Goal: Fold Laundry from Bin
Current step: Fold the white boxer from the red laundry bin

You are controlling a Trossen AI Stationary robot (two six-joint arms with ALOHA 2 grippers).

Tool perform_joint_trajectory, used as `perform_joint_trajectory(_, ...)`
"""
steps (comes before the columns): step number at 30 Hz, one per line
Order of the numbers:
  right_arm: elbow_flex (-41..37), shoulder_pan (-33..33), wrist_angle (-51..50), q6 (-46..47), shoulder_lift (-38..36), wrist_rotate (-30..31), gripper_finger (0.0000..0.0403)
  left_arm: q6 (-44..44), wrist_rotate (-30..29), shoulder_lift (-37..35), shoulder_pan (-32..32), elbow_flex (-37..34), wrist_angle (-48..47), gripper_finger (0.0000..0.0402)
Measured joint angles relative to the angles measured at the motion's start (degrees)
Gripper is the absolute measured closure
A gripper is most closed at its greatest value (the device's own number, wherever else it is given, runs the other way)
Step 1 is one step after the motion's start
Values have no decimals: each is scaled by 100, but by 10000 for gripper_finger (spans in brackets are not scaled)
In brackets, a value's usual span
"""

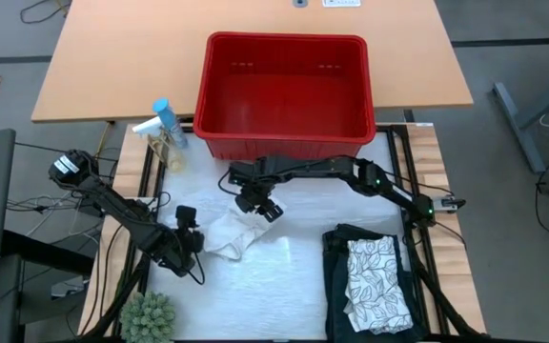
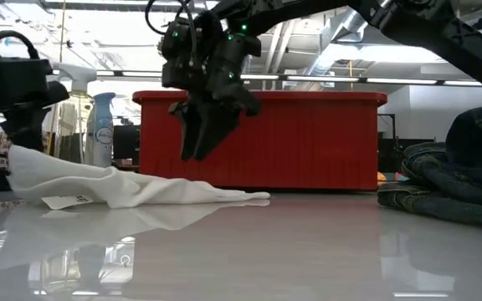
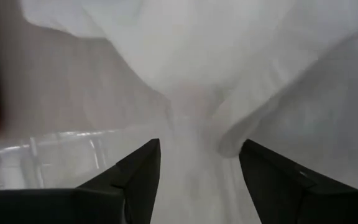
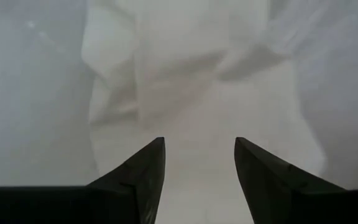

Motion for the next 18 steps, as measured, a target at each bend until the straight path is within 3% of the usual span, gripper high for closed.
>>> perform_joint_trajectory(4, -324, 103, 131, -15, 3, 9, 184, 264, -412, 2, 171, 0, 412, 194)
perform_joint_trajectory(10, -321, 183, 30, -50, -22, 37, 187, 1472, -959, 2, 419, 101, 1667, 200)
perform_joint_trajectory(15, -321, 113, -221, -27, -22, 57, 187, 1797, -994, 2, 532, 436, 1138, 203)
perform_joint_trajectory(18, -321, 74, -249, -26, -22, 57, 187, 1364, -1019, 2, 600, 625, 691, 203)
